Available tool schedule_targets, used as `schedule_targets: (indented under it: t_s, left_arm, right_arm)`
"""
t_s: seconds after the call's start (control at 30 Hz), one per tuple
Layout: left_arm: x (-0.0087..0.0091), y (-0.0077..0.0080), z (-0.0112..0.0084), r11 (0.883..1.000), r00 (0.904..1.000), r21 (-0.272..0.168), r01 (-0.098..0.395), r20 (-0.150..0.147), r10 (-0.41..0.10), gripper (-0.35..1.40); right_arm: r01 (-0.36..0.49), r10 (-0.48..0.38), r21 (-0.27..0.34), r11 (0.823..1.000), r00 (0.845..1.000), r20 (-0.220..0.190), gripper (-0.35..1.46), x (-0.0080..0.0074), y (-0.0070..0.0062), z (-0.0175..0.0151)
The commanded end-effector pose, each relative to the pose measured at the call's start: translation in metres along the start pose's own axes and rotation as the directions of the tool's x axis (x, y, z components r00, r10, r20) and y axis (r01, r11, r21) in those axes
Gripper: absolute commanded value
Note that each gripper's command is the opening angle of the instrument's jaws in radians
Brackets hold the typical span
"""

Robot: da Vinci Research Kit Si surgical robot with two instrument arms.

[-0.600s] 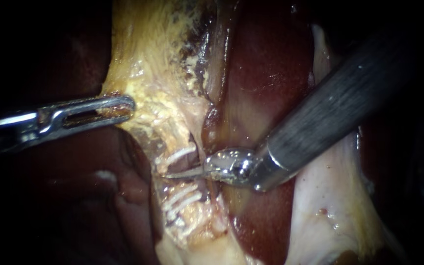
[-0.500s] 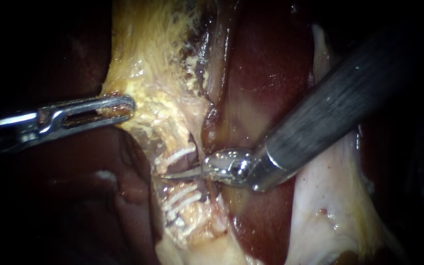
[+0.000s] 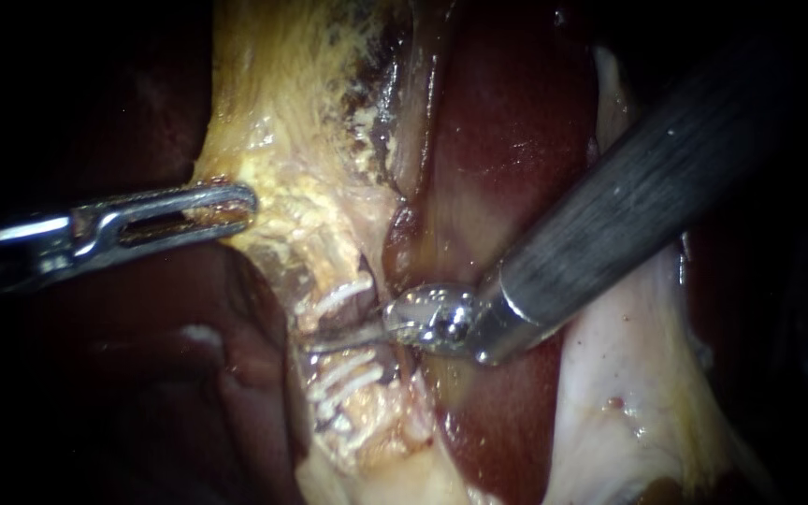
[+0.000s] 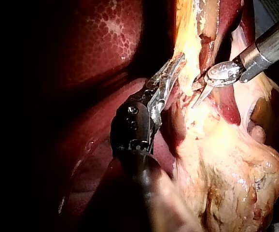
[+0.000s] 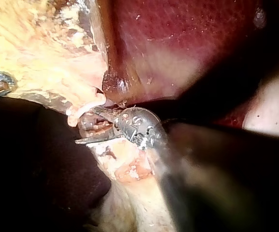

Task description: Go back from the cut left tube

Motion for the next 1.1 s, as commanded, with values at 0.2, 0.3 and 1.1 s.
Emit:
schedule_targets:
  t_s: [0.2, 0.3, 1.1]
  left_arm:
    - [0.0, 0.0002, 0.0, 1.0, 1.0, 0.002, -0.001, -0.001, 0.001, -0.35]
    - [0.0, 0.0004, 0.0, 1.0, 1.0, 0.002, -0.002, -0.001, 0.002, -0.35]
    - [0.0001, 0.0022, 0.0016, 1.0, 1.0, 0.003, -0.006, 0.001, 0.006, -0.35]
  right_arm:
    - [0.014, -0.014, 0.004, 1.0, 1.0, 0.0, 1.03, 0.0, -0.0009, -0.0006]
    - [0.058, -0.058, 0.01, 0.998, 0.998, 0.003, 1.09, -0.0001, -0.0017, -0.0012]
    - [0.524, -0.525, -0.202, 0.828, 0.849, 0.051, 1.43, 0.0036, -0.005, -0.0189]
